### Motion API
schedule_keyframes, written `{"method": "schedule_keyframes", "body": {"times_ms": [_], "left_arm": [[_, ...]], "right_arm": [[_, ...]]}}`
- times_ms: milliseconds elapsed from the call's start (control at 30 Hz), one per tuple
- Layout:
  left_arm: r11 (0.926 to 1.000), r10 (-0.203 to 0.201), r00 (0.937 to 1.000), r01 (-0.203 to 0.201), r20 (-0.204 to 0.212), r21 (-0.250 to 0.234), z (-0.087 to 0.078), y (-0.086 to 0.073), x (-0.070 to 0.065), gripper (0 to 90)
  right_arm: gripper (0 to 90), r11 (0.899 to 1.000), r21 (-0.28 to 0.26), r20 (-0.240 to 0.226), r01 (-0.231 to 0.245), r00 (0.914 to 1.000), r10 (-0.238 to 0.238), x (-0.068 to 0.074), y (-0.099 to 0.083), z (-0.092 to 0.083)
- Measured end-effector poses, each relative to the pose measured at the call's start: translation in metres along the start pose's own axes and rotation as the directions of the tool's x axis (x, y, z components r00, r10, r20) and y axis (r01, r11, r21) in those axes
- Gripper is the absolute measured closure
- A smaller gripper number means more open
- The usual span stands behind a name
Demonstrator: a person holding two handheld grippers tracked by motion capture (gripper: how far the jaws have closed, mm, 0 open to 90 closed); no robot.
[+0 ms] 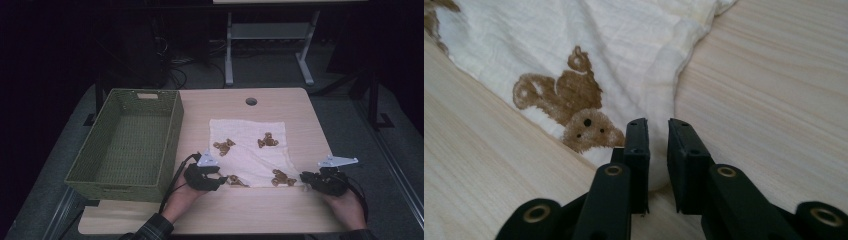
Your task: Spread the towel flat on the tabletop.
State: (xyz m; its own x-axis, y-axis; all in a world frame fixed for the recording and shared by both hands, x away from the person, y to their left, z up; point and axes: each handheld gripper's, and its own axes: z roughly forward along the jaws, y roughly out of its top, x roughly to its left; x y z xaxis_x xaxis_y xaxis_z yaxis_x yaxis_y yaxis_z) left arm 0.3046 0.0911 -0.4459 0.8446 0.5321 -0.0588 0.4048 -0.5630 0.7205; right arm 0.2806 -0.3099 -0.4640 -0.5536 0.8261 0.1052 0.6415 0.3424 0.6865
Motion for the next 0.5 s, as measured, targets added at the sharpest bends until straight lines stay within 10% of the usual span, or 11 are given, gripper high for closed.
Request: {"method": "schedule_keyframes", "body": {"times_ms": [267,500], "left_arm": [[0.9982,0.046,0.9987,-0.046,-0.021,0.040,0.022,0.001,0.002,56.9],[0.9969,0.055,0.9985,-0.054,-0.011,0.057,0.025,0.008,0.006,85.8]], "right_arm": [[75.3,1.000,-0.018,-0.004,-0.001,1.0000,0.001,0.002,0.001,-0.001],[75.4,1.000,-0.028,0.001,0.003,1.0000,-0.003,0.002,0.002,-0.003]]}}
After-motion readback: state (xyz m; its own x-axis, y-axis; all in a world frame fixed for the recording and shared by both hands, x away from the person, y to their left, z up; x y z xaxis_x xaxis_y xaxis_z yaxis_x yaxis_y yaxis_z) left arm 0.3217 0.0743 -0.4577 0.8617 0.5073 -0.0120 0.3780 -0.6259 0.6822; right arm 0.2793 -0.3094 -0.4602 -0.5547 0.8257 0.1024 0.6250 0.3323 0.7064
